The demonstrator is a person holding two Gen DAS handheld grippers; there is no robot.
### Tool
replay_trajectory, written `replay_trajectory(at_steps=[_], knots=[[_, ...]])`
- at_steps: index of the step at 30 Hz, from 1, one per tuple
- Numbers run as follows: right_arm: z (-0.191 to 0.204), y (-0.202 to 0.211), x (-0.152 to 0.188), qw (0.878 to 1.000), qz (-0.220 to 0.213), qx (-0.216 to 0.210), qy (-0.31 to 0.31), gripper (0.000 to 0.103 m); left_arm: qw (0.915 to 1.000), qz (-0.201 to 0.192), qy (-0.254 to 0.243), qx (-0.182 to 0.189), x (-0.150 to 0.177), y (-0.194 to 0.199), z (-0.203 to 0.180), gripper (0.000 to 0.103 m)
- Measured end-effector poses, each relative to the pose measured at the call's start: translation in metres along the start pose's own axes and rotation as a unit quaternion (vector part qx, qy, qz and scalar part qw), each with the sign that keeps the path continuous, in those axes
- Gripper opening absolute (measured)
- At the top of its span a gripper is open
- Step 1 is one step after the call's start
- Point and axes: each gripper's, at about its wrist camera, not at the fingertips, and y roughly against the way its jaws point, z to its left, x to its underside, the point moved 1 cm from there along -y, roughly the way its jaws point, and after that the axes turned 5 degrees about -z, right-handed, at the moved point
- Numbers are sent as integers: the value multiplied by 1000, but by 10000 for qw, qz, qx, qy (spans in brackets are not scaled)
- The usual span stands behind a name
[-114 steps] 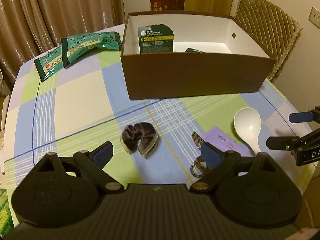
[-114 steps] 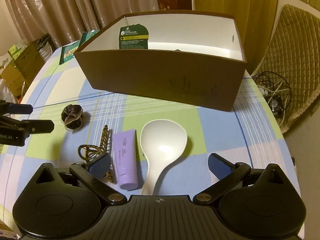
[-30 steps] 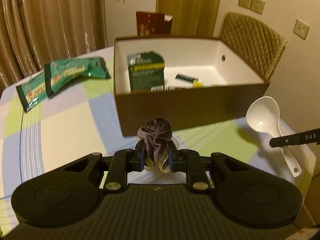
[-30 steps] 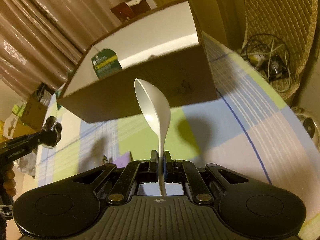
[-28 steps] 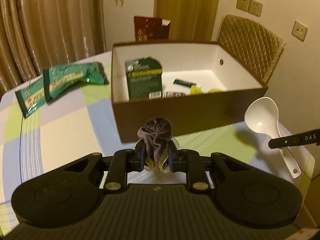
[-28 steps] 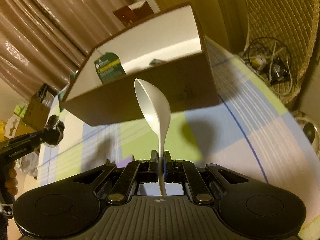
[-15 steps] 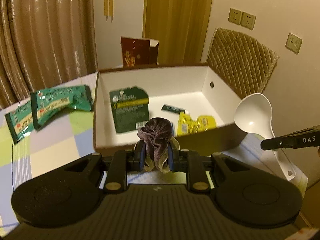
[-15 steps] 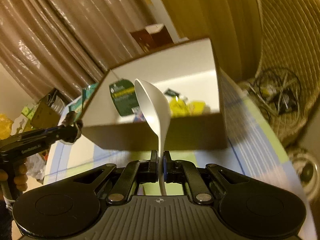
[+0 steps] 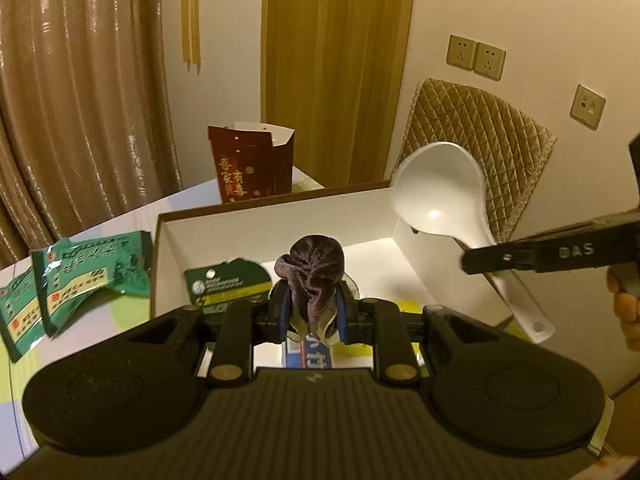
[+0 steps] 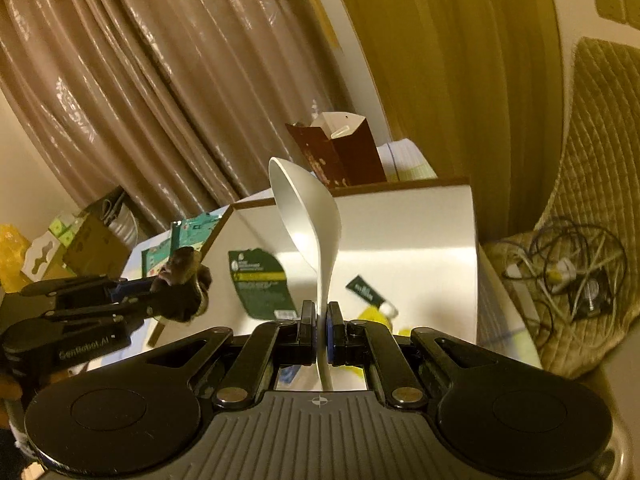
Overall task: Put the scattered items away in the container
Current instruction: 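Carry scrunchie with left gripper while right carries spoon over the box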
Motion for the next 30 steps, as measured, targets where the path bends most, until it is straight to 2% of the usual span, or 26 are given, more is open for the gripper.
replay_trajectory(at_steps=[6,11,19,30], knots=[[-6,-35,-14,9993,225,122,270,1,9998,169,-81,-97,-14,-36,-5,19],[-19,-67,-17,9980,511,268,256,1,9992,397,70,-83,-19,-70,-2,19],[-41,-110,-12,9935,920,648,160,1,9952,856,476,-60,-8,-124,5,19],[-55,-140,-6,9851,1215,1050,617,1,9922,1192,330,-180,3,-169,2,24]])
